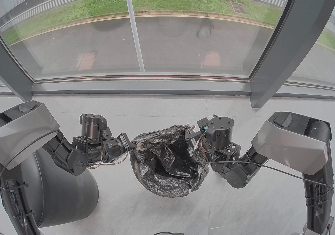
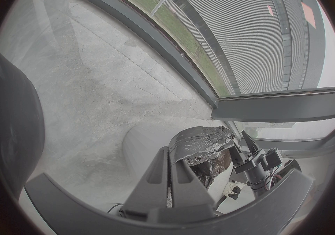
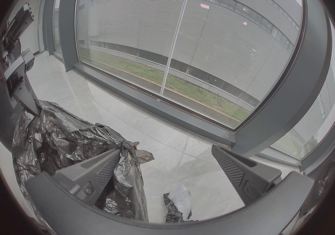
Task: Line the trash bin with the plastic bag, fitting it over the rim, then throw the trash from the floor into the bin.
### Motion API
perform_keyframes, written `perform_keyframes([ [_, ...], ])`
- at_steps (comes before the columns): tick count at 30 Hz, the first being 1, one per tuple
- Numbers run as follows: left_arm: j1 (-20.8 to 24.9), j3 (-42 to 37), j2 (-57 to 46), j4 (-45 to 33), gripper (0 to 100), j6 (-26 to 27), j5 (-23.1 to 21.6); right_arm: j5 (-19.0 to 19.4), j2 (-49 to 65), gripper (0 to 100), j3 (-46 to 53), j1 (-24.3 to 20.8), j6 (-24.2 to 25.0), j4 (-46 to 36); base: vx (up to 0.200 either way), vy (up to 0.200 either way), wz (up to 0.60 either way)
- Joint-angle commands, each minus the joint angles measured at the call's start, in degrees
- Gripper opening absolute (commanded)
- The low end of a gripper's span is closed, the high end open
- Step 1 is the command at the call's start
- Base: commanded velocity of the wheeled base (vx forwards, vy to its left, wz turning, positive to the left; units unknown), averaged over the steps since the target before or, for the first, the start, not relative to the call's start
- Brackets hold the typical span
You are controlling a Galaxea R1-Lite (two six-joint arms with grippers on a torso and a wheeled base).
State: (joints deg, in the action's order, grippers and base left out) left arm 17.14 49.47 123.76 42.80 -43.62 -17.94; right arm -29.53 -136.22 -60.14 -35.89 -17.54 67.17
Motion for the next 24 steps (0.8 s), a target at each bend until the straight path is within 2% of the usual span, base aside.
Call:
perform_keyframes([
  [1, 0.0, -0.1, 0.3, 0.0, 0, 0.4, 0.0, 0.0, -0.5, 100, -0.2, 0.1, 0.0, 0.1, 0.0, 0.0, 0.0],
  [11, 0.4, -0.4, -0.1, -0.8, 0, 0.8, 0.0, 0.0, -0.4, 100, -0.1, 0.4, 0.1, 0.2, 0.0, 0.0, 0.0],
  [12, 0.4, -0.4, -0.1, -0.7, 100, 1.1, 0.0, 0.0, -0.4, 100, -0.1, 0.4, 0.1, 0.2, 0.0, 0.0, 0.0],
  [24, -0.4, 1.8, 1.3, -0.1, 100, 1.3, 0.2, 0.1, -0.5, 100, -0.4, 1.9, 0.6, 0.2, 0.0, 0.0, 0.0],
])
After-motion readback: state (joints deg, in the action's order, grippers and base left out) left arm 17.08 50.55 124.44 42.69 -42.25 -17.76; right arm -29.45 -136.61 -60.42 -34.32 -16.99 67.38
